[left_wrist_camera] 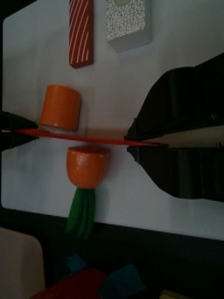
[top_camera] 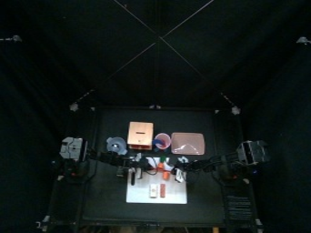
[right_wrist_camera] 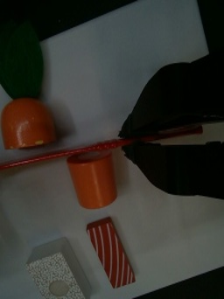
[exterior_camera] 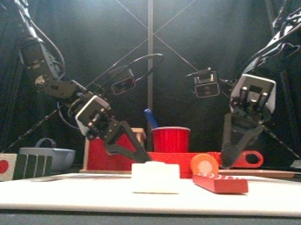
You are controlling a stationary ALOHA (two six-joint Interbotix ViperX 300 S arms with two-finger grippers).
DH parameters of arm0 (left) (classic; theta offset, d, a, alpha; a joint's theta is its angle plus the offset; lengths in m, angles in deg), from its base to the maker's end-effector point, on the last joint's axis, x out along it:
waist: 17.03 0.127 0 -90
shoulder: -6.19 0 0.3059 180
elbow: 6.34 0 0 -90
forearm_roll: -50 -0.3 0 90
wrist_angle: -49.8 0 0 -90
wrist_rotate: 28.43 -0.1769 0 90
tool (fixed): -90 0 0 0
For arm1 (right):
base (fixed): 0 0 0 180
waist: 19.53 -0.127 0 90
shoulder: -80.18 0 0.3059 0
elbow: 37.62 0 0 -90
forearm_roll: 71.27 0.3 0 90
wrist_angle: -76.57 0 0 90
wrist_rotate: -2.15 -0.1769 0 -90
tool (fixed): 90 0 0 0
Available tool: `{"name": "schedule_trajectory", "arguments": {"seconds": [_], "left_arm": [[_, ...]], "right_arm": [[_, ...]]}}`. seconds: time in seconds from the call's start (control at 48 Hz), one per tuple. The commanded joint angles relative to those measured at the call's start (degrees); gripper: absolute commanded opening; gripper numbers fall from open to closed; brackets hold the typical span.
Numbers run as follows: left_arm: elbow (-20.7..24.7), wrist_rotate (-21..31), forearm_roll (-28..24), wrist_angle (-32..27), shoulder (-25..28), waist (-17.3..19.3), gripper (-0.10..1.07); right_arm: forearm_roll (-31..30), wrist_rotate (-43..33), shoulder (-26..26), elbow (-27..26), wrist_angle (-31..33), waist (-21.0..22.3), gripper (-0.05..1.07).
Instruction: Drop knife
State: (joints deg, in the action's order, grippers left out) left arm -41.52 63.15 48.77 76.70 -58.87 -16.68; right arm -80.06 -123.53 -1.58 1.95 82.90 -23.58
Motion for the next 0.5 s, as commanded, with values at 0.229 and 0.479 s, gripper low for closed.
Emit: {"name": "schedule_trajectory", "arguments": {"seconds": [0.229, 0.479], "left_arm": [[-0.4, 0.1, 1.3, -1.1, -2.4, -0.9, 0.43], [-0.1, 0.0, 1.3, -1.2, -3.8, -0.8, 0.44]], "right_arm": [[0.7, -0.3, -1.8, -0.5, 1.0, -0.8, 0.22], [0.1, -0.3, -5.1, -0.5, 2.6, -0.4, 0.22]]}}
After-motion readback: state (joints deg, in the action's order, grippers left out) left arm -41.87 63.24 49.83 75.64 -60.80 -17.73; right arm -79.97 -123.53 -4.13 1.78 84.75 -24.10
